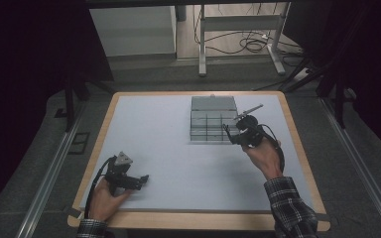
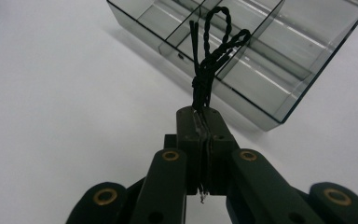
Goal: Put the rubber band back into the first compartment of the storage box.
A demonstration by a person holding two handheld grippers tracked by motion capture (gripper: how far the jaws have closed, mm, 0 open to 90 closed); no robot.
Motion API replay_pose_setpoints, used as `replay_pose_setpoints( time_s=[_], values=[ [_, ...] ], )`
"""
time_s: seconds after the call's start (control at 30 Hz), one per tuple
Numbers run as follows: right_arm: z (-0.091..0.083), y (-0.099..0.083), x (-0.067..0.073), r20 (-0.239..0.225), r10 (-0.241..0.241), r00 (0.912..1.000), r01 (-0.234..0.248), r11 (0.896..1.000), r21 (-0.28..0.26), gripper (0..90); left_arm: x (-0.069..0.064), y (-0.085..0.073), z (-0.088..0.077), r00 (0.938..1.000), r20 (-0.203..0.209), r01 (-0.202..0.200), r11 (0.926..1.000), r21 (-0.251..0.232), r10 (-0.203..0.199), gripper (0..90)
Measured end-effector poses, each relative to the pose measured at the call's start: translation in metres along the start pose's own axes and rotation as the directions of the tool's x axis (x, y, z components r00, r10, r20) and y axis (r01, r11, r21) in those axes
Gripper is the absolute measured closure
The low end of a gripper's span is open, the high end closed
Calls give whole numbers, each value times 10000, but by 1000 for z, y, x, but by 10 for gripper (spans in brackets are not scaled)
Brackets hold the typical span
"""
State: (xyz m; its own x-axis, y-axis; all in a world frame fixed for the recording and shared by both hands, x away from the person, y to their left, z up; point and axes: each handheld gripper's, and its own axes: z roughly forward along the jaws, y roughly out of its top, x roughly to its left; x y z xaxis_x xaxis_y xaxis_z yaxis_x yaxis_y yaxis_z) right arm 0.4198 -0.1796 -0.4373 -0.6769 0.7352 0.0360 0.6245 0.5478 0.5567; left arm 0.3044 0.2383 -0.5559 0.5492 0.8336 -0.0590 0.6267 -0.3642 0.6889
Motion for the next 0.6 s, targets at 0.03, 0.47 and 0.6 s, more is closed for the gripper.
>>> replay_pose_setpoints(
  time_s=[0.03,0.47,0.6],
  values=[
    [1,1,-1,-28,-22,10000,22,10000,-17,865,0,0,0,10000,-1,0,10000,-2,0,0],
    [12,11,-6,220,-39,9997,49,9989,-463,865,0,0,0,10000,-1,-6,10000,1,6,0],
    [15,15,-6,245,-68,9997,81,9984,-564,864,0,0,0,10000,-1,-7,10000,-1,7,0]
  ],
)
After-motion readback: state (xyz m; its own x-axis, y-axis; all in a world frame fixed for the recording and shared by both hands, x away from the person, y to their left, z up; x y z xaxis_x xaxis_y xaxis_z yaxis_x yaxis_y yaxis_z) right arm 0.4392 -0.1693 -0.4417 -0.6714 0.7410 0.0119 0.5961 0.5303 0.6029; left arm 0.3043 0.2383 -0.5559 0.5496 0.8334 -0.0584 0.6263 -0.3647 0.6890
